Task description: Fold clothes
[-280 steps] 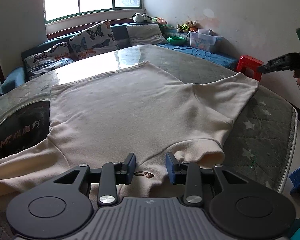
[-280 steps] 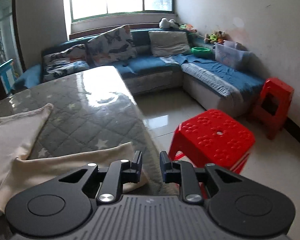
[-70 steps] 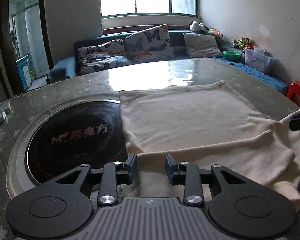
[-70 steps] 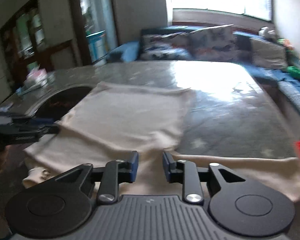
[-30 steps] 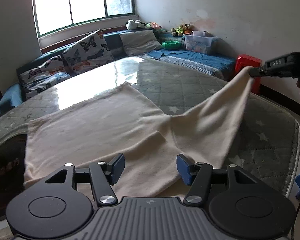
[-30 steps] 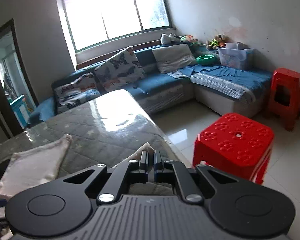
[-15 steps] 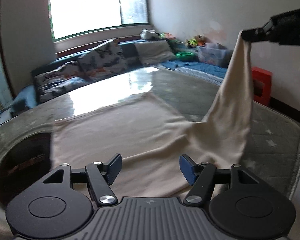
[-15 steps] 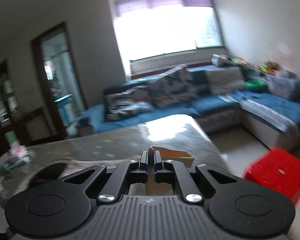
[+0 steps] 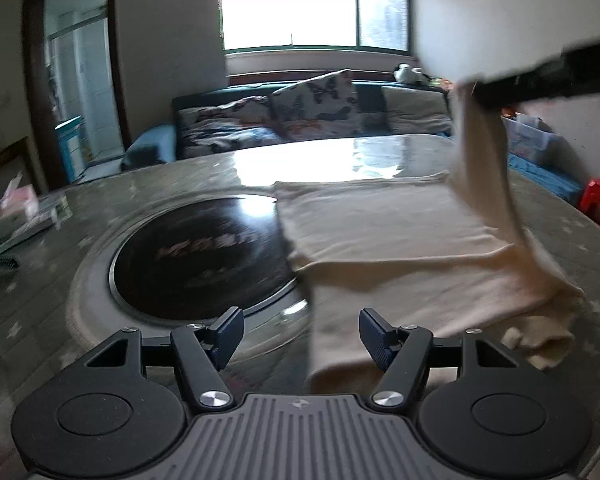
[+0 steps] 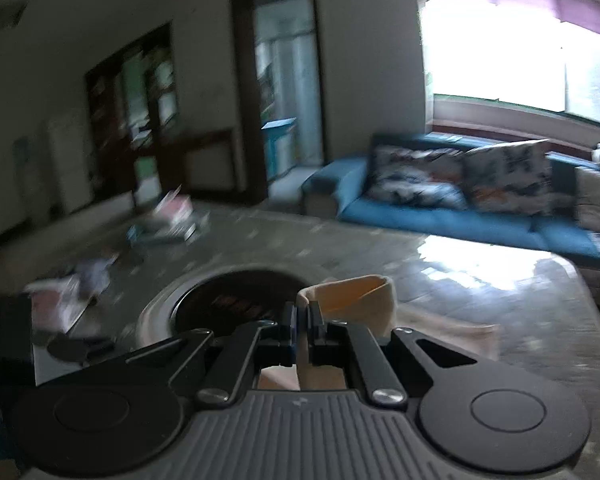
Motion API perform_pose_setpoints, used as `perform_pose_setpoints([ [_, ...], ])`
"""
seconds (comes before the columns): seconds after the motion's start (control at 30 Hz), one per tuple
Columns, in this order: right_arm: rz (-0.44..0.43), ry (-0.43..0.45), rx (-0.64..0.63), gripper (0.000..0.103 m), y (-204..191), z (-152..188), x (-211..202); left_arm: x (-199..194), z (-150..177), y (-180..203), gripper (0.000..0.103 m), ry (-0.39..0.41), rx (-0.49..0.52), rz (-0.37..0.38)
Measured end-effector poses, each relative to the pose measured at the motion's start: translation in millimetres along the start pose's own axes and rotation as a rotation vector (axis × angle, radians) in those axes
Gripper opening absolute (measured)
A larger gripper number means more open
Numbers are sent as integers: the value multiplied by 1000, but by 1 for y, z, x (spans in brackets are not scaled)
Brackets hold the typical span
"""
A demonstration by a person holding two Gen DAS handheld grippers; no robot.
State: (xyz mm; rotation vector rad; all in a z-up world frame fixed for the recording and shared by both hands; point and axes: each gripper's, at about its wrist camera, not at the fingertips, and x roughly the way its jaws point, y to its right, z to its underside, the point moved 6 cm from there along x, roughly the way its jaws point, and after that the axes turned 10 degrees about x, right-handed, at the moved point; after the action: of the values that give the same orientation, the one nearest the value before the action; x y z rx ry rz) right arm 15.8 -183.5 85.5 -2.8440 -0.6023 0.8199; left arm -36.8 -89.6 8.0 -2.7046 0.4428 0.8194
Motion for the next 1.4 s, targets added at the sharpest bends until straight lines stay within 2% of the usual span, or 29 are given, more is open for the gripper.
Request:
perform_pose_setpoints([
  [0.1, -22, -60, -52, 12, -22, 19, 19, 0, 5, -9, 67, -9, -24, -13],
  [0.17, -27, -77, -77, 13, -32, 23, 23, -1, 6, -11, 67, -7, -25, -15],
  [0.27, -14, -65, -85, 16, -30, 19, 12, -4, 1, -10, 66, 13, -23, -6],
  [0.37, 43, -49, -85, 20, -7, 12, -3, -5, -6, -1, 64, 31, -8, 20],
  [0.47, 104, -65, -83, 22, 21, 12, -14, 1, -10, 14, 52, 30, 22, 59],
  [0.57, 159, -117, -87, 24, 47, 22, -20, 8, -14, 28, 49, 23, 52, 89],
  [0.67, 196, -173, -81, 26, 68, 38, -23, 16, -12, 36, 34, 3, 79, 110],
  [0.8, 200, -239, -59, 26, 85, 61, -23, 24, -7, 42, 11, -23, 99, 110],
  [0.9, 175, -269, -28, 26, 89, 79, -20, 22, -7, 42, 3, -16, 110, 90],
  [1.1, 126, -320, 29, 26, 91, 111, -7, 15, -7, 36, 2, -13, 128, 50],
  [1.2, 122, -342, 38, 27, 92, 124, -3, 19, -2, 29, 0, -44, 129, 14],
  [1.4, 120, -294, 19, 27, 95, 103, -8, 20, -15, 21, 3, -55, 72, 76],
])
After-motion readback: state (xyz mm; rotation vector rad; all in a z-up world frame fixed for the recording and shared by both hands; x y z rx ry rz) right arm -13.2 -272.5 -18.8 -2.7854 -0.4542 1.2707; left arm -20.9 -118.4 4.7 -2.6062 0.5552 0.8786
